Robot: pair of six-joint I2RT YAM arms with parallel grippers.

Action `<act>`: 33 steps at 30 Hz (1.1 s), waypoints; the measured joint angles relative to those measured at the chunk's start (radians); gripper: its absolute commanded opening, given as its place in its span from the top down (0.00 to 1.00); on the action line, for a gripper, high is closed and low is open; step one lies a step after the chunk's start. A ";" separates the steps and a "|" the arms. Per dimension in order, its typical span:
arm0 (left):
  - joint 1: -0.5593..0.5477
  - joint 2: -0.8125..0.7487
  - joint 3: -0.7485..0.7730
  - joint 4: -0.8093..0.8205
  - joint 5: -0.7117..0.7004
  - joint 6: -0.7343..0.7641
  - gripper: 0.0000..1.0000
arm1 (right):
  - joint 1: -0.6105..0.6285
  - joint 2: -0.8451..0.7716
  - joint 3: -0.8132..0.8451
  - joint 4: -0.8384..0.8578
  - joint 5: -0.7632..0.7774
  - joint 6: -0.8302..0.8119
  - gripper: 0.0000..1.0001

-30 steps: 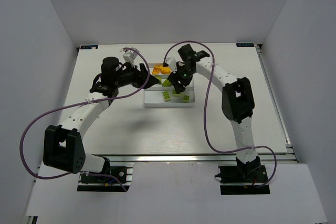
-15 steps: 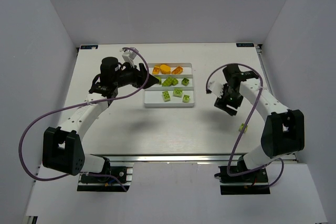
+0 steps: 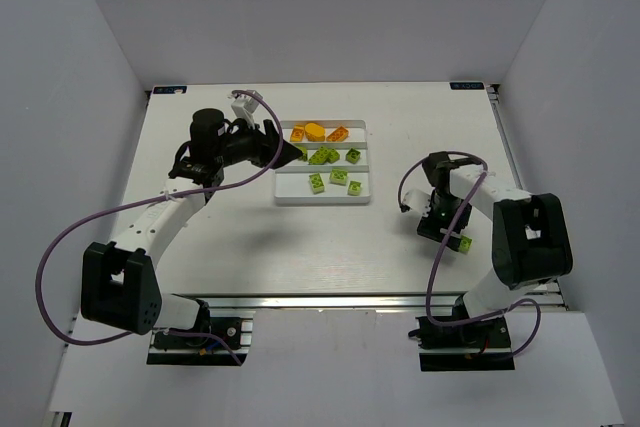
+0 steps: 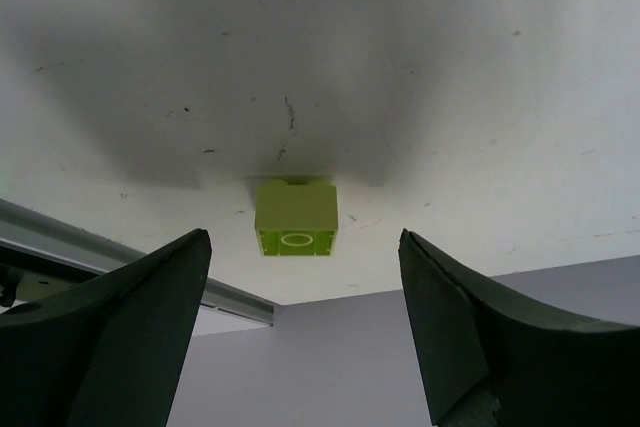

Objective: Sort the legos into containers by color

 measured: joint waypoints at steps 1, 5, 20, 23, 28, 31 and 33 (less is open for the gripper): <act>0.000 -0.001 0.000 0.000 0.000 0.000 0.20 | 0.000 0.008 -0.008 0.008 0.005 0.000 0.19; 0.000 -0.006 0.000 0.003 0.000 0.000 0.20 | 0.000 0.026 -0.030 0.045 0.019 -0.002 0.19; 0.000 -0.009 -0.001 0.003 0.001 0.000 0.20 | -0.008 0.080 -0.060 0.096 0.057 -0.001 0.73; 0.000 -0.009 -0.001 0.003 0.001 0.000 0.20 | -0.007 0.079 -0.060 0.088 0.049 0.010 0.89; 0.000 -0.026 -0.002 0.000 0.000 0.003 0.20 | 0.017 0.094 0.136 -0.006 -0.056 0.056 0.95; 0.000 -0.062 -0.004 0.000 -0.003 0.011 0.20 | 0.066 0.133 0.377 0.000 -0.192 0.124 0.94; 0.000 -0.087 -0.004 0.004 -0.002 0.015 0.20 | 0.115 0.157 0.500 0.034 -0.272 0.177 0.93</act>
